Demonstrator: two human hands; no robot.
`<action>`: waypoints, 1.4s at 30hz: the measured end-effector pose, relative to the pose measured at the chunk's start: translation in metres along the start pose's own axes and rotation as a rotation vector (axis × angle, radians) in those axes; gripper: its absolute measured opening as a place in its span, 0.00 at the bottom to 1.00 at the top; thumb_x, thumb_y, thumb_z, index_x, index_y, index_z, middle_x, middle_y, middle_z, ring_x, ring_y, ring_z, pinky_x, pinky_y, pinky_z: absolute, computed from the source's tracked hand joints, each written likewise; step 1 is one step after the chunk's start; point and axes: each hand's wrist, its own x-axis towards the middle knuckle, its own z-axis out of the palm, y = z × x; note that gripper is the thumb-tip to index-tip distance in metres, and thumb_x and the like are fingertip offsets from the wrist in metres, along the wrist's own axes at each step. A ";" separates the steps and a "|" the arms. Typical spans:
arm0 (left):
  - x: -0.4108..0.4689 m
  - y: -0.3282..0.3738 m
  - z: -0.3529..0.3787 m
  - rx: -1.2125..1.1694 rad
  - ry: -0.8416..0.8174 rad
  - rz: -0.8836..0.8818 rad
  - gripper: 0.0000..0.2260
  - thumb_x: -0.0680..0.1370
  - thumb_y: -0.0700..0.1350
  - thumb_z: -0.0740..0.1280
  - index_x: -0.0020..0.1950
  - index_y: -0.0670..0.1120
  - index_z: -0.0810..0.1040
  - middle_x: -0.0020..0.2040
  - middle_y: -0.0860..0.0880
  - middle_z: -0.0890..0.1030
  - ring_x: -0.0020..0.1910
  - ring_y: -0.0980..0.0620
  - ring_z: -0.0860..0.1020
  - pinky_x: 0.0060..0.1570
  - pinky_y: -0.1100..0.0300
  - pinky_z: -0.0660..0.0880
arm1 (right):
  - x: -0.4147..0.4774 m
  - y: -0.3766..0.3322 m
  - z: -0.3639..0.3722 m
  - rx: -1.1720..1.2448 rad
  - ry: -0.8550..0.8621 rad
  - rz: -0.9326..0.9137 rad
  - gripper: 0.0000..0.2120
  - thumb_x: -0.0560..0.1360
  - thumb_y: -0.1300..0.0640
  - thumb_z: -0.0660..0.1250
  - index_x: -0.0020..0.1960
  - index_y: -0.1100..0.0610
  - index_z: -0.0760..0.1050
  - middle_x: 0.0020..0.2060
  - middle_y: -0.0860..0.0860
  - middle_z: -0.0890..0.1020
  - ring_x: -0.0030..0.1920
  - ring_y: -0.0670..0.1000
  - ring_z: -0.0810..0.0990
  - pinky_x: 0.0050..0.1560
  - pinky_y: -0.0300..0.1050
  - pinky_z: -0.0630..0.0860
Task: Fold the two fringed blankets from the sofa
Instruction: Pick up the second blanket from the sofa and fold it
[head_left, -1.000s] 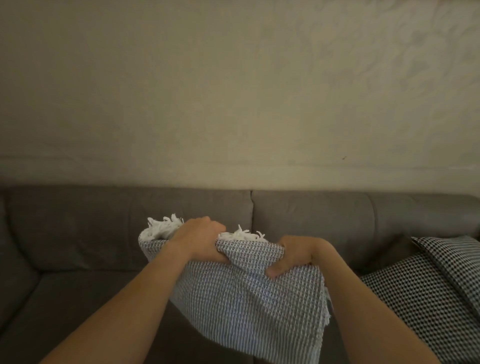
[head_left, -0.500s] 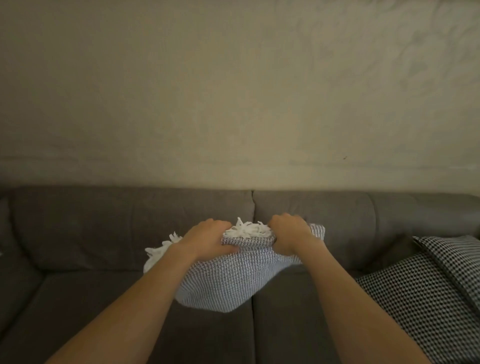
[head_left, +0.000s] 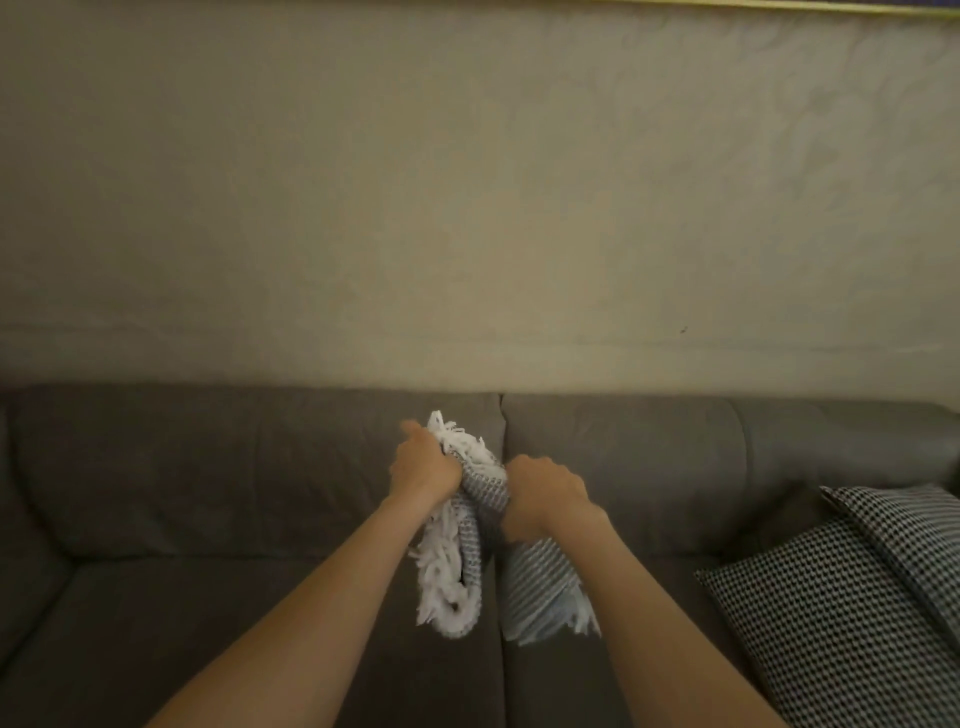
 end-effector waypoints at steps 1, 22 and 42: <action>0.001 0.000 -0.001 -0.081 0.011 -0.042 0.25 0.82 0.39 0.64 0.75 0.35 0.59 0.71 0.33 0.74 0.68 0.31 0.76 0.65 0.43 0.76 | -0.003 -0.002 0.000 0.031 -0.022 -0.003 0.18 0.72 0.51 0.74 0.55 0.56 0.70 0.51 0.55 0.78 0.50 0.60 0.80 0.47 0.54 0.77; 0.005 0.005 -0.019 -1.076 -0.006 -0.459 0.17 0.75 0.33 0.62 0.60 0.41 0.81 0.59 0.36 0.83 0.43 0.39 0.85 0.29 0.50 0.83 | -0.012 -0.052 0.013 0.239 0.360 0.127 0.21 0.76 0.50 0.70 0.64 0.54 0.68 0.57 0.56 0.82 0.57 0.62 0.82 0.51 0.54 0.77; 0.015 -0.039 -0.086 -0.646 -0.428 0.413 0.32 0.64 0.44 0.87 0.66 0.50 0.83 0.62 0.51 0.87 0.63 0.51 0.84 0.72 0.45 0.75 | -0.036 -0.038 -0.073 0.880 0.302 -0.070 0.17 0.63 0.75 0.60 0.24 0.56 0.72 0.23 0.51 0.72 0.25 0.49 0.70 0.27 0.36 0.67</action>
